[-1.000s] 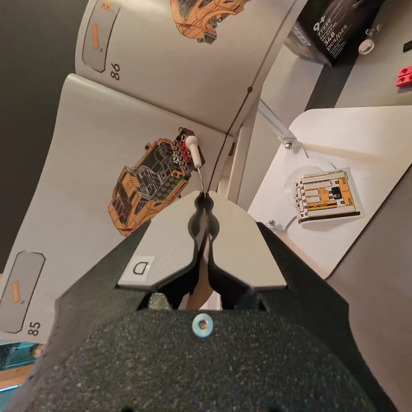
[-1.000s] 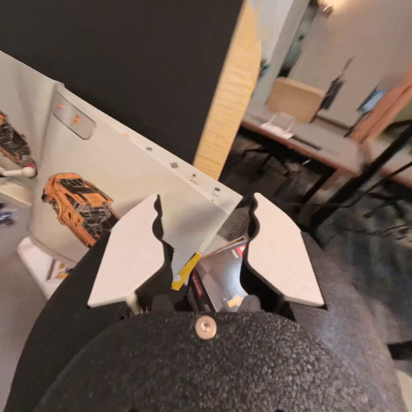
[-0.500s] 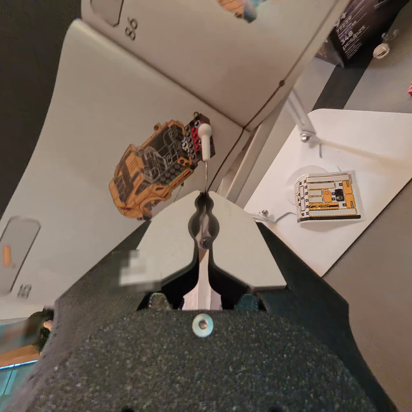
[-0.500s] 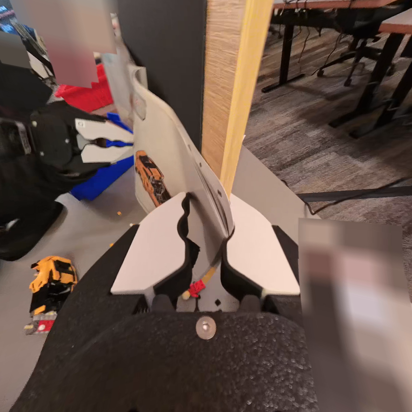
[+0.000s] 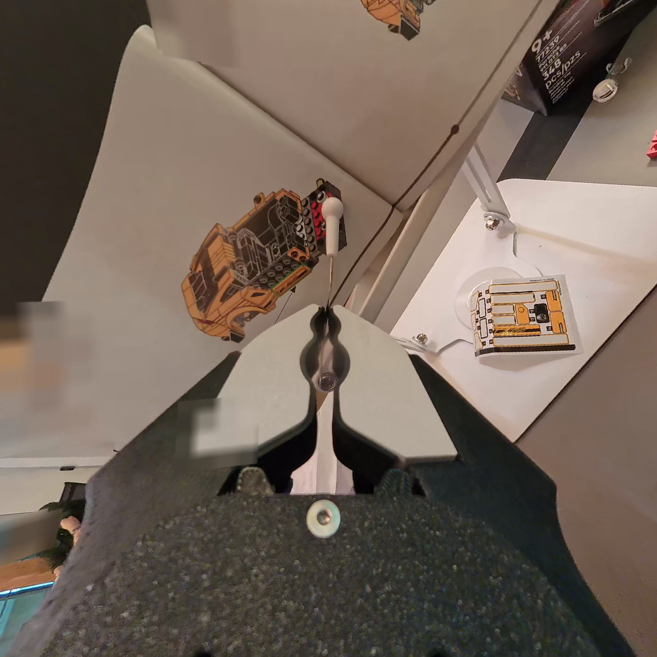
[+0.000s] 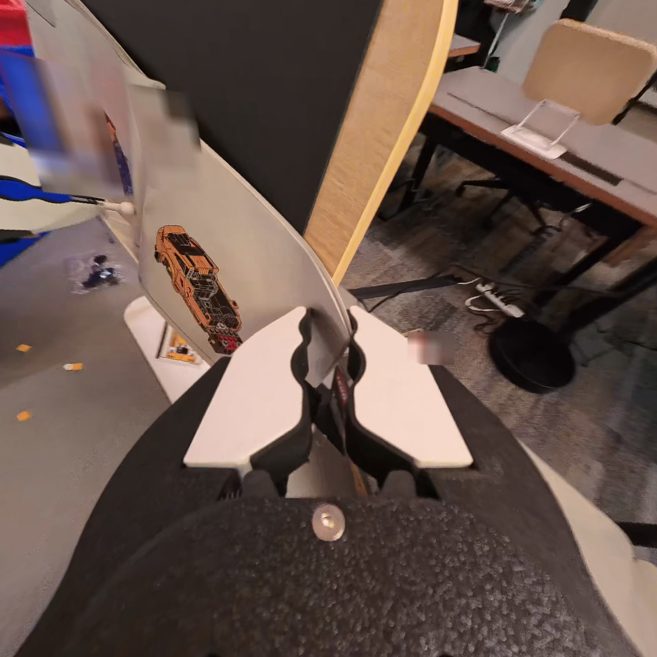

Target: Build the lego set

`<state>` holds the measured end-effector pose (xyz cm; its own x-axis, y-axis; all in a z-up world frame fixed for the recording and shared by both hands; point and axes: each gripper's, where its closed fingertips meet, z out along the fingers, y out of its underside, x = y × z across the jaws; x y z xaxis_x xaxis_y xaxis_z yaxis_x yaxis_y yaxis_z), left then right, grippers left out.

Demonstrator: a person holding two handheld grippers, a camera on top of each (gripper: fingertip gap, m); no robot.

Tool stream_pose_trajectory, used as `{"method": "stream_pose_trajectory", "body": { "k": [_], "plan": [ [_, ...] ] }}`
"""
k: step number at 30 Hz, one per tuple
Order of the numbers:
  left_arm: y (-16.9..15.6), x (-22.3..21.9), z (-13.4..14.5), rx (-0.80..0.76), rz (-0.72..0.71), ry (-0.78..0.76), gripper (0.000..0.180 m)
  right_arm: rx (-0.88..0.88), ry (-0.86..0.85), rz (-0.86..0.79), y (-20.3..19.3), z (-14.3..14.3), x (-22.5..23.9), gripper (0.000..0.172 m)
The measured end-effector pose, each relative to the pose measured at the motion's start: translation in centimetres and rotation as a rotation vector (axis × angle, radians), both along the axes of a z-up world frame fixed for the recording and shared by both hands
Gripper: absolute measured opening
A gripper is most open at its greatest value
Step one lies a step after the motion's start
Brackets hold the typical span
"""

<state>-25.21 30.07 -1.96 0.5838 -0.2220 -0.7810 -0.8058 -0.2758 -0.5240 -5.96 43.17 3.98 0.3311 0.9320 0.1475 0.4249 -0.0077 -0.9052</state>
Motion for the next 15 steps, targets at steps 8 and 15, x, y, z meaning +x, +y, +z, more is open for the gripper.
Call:
{"method": "stream_pose_trajectory", "body": {
  "k": [8,15],
  "plan": [
    [-0.2,1.5,0.8,0.028,-0.112,0.071,0.0,0.35,-0.158,-0.063,0.5,5.4,-1.7,0.007],
    [-0.7,2.5,0.2,-0.005,-0.131,0.113,0.0,0.544,-0.104,-0.13,0.5,3.4,-0.8,0.016]
  ]
}}
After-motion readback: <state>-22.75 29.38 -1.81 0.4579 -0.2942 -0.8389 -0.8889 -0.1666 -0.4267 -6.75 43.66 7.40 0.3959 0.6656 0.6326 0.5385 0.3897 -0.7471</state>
